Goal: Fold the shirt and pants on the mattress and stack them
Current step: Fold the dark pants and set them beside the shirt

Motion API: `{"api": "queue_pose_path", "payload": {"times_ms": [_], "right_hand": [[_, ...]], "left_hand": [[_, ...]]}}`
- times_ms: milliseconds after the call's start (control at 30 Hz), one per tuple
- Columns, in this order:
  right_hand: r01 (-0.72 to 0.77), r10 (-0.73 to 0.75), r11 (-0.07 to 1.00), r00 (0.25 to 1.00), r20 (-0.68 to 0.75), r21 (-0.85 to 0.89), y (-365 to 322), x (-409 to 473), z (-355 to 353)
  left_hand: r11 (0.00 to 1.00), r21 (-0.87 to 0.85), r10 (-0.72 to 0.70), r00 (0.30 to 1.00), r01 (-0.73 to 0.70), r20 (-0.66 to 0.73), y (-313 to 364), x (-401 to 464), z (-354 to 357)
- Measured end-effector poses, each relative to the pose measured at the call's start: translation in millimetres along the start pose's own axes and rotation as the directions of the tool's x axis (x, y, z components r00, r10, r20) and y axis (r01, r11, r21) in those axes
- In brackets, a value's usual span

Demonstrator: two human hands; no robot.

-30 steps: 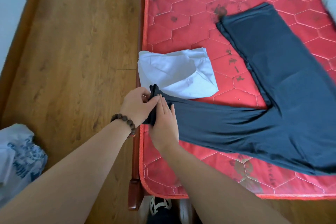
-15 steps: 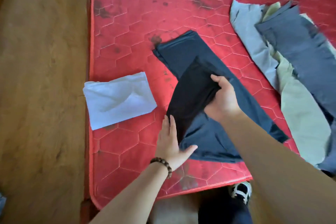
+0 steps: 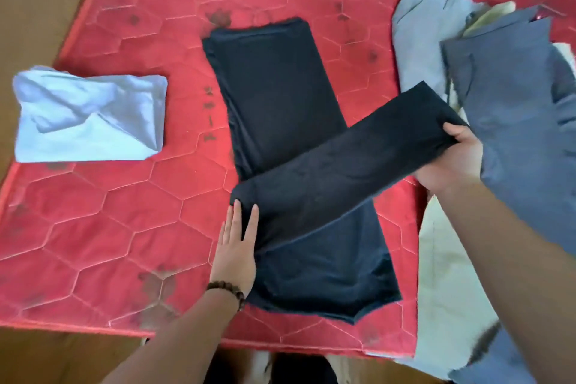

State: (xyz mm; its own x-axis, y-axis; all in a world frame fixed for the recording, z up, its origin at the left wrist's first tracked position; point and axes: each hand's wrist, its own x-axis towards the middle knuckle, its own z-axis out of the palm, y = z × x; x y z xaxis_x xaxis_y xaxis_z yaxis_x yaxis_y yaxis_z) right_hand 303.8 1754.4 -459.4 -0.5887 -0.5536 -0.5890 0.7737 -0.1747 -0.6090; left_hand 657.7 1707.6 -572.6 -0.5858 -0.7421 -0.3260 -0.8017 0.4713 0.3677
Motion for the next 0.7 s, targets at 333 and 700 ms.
{"api": "queue_pose_path", "payload": {"times_ms": [333, 700], "right_hand": [[-0.181, 0.128, 0.954, 0.967, -0.221, -0.239, 44.2, 73.0, -55.0], [-0.245, 0.111, 0.883, 0.938, -0.328, -0.401, 20.3, 111.2, -44.9]], "left_hand": [[0.988, 0.154, -0.006, 1.000, 0.007, -0.007, 46.9, 3.1, 23.3], [0.993, 0.039, 0.108, 0.992, -0.111, 0.068, 65.7, 7.7, 18.6]]}}
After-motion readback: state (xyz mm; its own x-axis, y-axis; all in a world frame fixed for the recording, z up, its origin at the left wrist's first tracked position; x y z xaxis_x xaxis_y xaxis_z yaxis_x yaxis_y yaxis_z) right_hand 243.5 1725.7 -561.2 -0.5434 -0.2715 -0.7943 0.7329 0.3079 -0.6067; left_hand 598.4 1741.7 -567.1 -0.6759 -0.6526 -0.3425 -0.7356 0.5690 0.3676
